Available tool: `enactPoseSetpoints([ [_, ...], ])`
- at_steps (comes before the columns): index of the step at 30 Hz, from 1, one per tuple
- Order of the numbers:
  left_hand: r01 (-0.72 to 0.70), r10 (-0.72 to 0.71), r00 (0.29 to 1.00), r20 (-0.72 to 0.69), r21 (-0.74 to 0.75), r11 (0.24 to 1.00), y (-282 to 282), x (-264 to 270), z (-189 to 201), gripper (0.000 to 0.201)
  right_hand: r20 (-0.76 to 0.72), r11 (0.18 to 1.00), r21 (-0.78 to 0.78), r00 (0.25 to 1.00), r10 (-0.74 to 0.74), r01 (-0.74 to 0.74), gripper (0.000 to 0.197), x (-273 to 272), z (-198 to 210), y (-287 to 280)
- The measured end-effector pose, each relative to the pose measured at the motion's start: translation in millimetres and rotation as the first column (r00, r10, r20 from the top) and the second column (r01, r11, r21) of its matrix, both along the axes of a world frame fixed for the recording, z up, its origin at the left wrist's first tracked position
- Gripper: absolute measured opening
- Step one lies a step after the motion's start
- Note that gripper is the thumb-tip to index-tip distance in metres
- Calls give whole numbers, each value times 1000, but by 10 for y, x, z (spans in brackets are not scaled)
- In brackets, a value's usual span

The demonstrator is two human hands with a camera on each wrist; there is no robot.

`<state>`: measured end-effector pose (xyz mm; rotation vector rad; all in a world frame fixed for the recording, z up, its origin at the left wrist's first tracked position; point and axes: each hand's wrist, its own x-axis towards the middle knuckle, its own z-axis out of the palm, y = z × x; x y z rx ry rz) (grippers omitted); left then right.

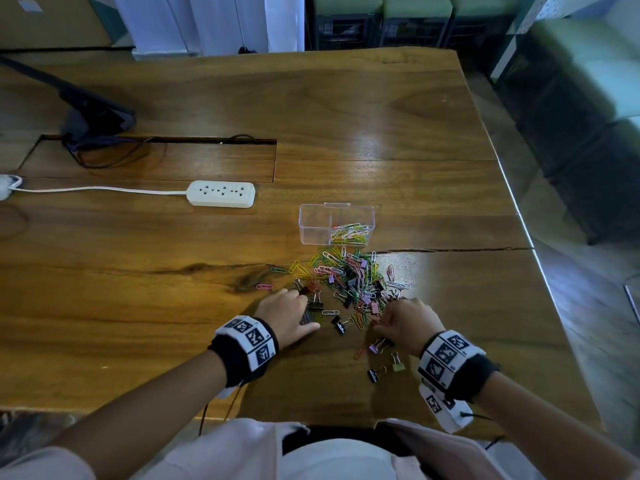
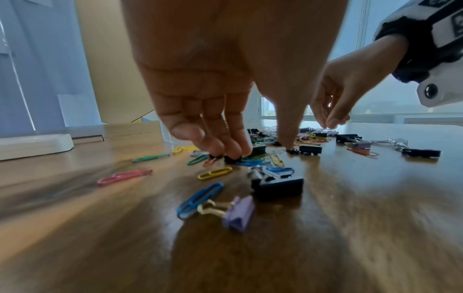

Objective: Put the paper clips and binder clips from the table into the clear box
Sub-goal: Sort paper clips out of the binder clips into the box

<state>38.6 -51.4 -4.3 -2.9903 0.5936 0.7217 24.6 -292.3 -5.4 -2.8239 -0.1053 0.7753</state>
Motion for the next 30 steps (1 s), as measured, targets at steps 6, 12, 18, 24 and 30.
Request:
enactPoseSetpoints([
  [6,-123,124,992,31,-29,992,-64,-74,-113,64,24,996,7,995,-93,93,40,-62,-76,90],
  [12,-239,232,971,-56,-182,954,-125,-87,-158,41,30,983,120,990,-141,136,32,-31,-24,204],
  [18,-259,237,965,-112,-285,923,-166,-105,-182,19,25,983,137,991,-128,123,25,14,8,322],
  [24,-207,180,977,-116,-296,932,-207,-97,-187,10,16,992,93,996,-88,86,18,41,-11,365],
  [30,-124,95,989,-112,-292,948,-219,-71,-169,8,-24,988,116,995,-100,102,15,47,-4,355],
])
